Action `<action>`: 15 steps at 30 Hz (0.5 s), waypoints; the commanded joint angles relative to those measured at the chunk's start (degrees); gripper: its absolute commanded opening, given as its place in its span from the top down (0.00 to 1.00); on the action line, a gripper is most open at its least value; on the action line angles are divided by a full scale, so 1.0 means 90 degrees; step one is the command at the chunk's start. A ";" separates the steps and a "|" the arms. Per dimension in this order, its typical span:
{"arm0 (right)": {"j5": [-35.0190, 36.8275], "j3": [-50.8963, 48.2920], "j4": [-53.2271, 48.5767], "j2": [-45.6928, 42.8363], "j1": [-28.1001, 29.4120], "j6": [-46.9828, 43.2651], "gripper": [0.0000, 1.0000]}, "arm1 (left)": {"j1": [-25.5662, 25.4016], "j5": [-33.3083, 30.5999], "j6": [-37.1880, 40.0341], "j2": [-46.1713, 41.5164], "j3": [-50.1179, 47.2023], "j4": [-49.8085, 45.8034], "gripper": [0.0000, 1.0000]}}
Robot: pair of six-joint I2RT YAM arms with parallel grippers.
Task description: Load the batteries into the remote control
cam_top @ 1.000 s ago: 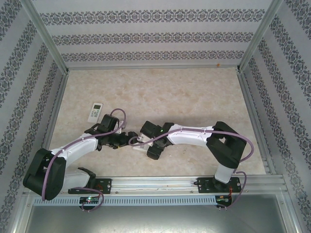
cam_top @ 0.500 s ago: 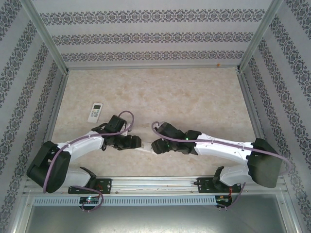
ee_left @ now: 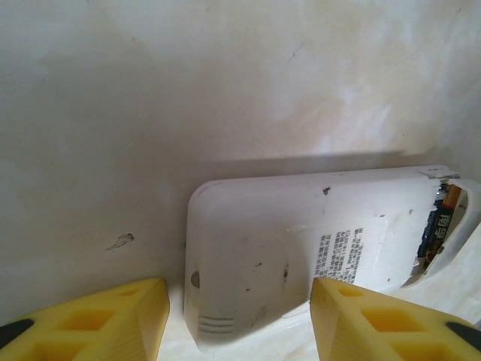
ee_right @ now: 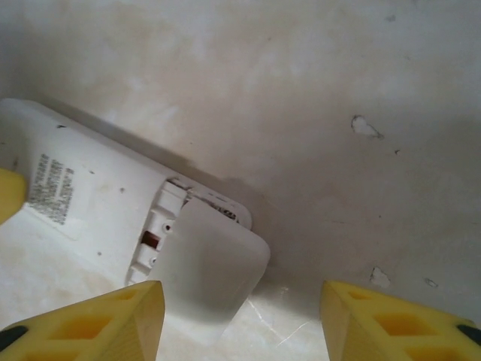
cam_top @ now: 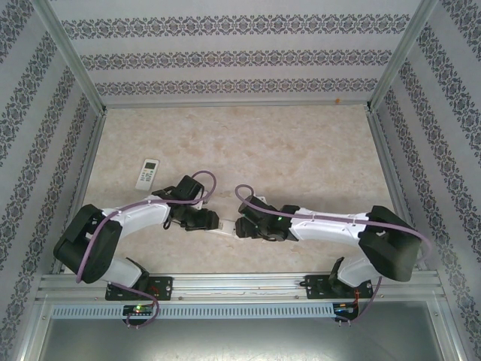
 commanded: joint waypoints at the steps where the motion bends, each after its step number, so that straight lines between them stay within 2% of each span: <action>1: 0.0048 0.0085 0.0191 0.0156 -0.0023 0.0326 0.45 | -0.0119 -0.0260 0.0185 0.0235 0.0030 -0.0086 0.49; 8: 0.0144 0.0154 0.0158 0.0391 -0.0054 0.0388 0.49 | -0.0130 -0.0438 0.0317 0.0448 0.0108 -0.0208 0.55; 15: 0.0243 0.0151 0.0147 0.0529 -0.0126 0.0569 0.52 | -0.0126 -0.0682 0.0461 0.0468 0.0186 -0.0333 0.56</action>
